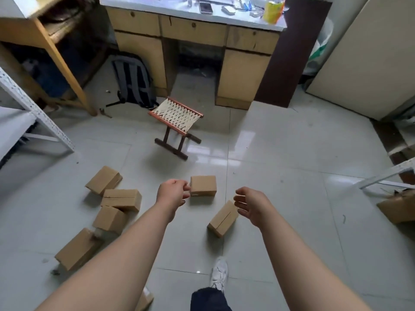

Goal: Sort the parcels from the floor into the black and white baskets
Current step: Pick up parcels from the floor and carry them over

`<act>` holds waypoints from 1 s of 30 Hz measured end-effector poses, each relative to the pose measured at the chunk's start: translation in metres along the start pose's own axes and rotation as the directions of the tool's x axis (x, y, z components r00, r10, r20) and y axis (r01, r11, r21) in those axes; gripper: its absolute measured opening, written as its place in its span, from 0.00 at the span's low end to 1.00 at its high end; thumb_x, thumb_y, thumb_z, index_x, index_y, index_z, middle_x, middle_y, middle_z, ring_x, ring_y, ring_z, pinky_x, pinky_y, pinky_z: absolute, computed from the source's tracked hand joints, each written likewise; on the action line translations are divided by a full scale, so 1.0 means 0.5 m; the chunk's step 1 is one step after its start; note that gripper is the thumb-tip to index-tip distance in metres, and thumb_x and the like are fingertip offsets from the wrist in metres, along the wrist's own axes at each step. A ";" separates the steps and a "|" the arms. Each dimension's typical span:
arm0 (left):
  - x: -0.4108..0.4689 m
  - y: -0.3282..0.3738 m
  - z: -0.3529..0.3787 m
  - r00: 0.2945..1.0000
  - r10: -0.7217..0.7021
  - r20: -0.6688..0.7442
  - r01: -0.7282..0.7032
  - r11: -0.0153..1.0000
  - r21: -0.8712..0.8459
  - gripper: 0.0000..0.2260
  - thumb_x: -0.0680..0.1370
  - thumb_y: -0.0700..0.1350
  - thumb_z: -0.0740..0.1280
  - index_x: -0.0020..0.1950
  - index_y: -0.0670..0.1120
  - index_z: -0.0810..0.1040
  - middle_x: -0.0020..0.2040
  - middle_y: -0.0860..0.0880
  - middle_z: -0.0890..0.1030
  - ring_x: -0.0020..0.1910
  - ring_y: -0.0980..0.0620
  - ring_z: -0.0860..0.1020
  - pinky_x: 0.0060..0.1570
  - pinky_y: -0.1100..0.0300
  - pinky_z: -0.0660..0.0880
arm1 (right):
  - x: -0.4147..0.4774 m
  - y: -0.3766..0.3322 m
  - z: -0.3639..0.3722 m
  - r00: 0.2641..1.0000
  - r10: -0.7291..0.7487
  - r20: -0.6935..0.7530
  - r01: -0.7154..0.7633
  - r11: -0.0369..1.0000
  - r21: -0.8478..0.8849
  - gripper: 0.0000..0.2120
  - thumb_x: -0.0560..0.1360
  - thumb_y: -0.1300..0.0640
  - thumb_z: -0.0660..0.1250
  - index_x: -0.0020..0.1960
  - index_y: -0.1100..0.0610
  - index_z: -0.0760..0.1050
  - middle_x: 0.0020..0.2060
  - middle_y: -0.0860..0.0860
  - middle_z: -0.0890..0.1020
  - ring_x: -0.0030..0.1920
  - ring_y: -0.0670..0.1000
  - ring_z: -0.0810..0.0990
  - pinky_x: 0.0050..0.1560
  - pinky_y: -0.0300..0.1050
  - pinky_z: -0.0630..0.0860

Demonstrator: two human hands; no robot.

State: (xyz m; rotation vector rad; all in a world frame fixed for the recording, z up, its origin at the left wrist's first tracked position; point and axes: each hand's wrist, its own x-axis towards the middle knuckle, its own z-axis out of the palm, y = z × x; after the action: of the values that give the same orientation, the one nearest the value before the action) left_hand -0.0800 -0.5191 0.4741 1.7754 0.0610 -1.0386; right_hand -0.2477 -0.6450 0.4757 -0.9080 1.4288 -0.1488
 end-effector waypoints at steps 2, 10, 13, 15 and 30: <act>0.097 -0.001 0.041 1.000 -0.018 -0.021 0.017 1.000 -0.013 0.05 0.79 0.42 0.62 0.48 0.43 0.77 0.42 0.48 0.79 0.38 0.49 0.76 0.35 0.60 0.71 | 0.109 -0.029 0.009 1.000 0.018 0.019 -0.018 0.999 -0.027 0.12 0.79 0.58 0.61 0.58 0.62 0.75 0.47 0.55 0.79 0.51 0.55 0.79 0.62 0.52 0.74; 0.509 -0.123 0.156 0.993 -0.091 -0.071 0.096 0.993 0.075 0.07 0.80 0.42 0.58 0.47 0.44 0.75 0.43 0.47 0.77 0.40 0.49 0.75 0.40 0.58 0.72 | 0.563 -0.009 0.090 0.998 0.068 0.015 -0.066 0.992 -0.109 0.15 0.79 0.59 0.60 0.62 0.64 0.75 0.50 0.55 0.79 0.52 0.54 0.79 0.58 0.50 0.75; 0.679 -0.209 0.180 0.990 -0.126 -0.059 0.132 0.985 0.107 0.10 0.77 0.40 0.57 0.36 0.47 0.68 0.36 0.48 0.70 0.32 0.50 0.66 0.35 0.59 0.63 | 0.733 0.044 0.126 0.996 0.089 -0.006 -0.089 0.988 -0.128 0.18 0.79 0.61 0.59 0.66 0.69 0.71 0.47 0.58 0.78 0.60 0.63 0.78 0.67 0.56 0.70; 0.786 -0.278 0.194 0.988 -0.142 -0.053 0.148 0.978 0.146 0.08 0.72 0.40 0.55 0.34 0.50 0.61 0.33 0.49 0.62 0.31 0.49 0.58 0.35 0.57 0.55 | 0.844 0.093 0.148 0.994 0.108 -0.022 -0.110 0.985 -0.132 0.19 0.79 0.62 0.58 0.67 0.70 0.69 0.56 0.66 0.79 0.67 0.64 0.72 0.70 0.59 0.67; 1.225 -0.573 0.314 0.997 -0.077 0.001 0.076 0.989 0.129 0.20 0.83 0.46 0.54 0.75 0.46 0.62 0.72 0.46 0.68 0.62 0.48 0.72 0.60 0.57 0.71 | 1.309 0.314 0.241 1.000 -0.008 0.016 0.008 1.000 0.004 0.11 0.81 0.57 0.53 0.55 0.62 0.70 0.46 0.59 0.76 0.40 0.52 0.70 0.40 0.46 0.66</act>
State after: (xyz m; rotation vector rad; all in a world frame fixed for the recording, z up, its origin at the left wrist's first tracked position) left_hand 0.0680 -0.7586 -0.1602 1.8988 0.0597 -1.1244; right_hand -0.0799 -0.8748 -0.1463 -0.9095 1.4095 -0.1496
